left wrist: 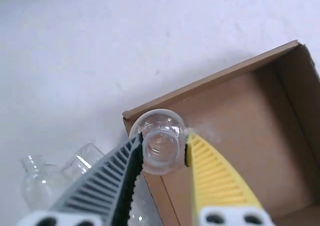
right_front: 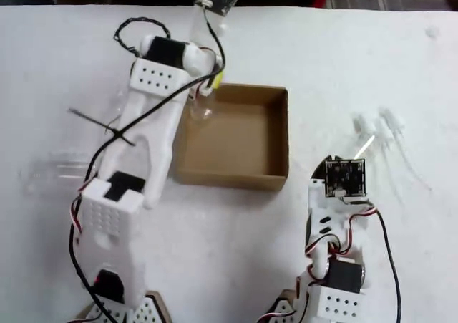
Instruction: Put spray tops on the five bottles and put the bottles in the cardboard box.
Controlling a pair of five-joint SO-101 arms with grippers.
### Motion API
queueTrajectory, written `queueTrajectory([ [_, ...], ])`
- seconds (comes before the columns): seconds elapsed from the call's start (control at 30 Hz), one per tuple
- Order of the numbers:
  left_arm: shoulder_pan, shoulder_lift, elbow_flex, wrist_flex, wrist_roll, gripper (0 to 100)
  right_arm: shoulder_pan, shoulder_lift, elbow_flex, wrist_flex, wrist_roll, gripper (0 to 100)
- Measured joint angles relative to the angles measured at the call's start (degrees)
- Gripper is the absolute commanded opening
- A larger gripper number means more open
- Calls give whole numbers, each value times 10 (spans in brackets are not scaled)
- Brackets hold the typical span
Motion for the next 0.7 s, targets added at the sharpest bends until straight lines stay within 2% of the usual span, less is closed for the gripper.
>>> queueTrajectory([
  [0.27,0,-53,0,2,0,137,-6,0,0,0,0,17],
  [0.7,0,-26,10,2,0,137,-8,0,0,0,0,17],
])
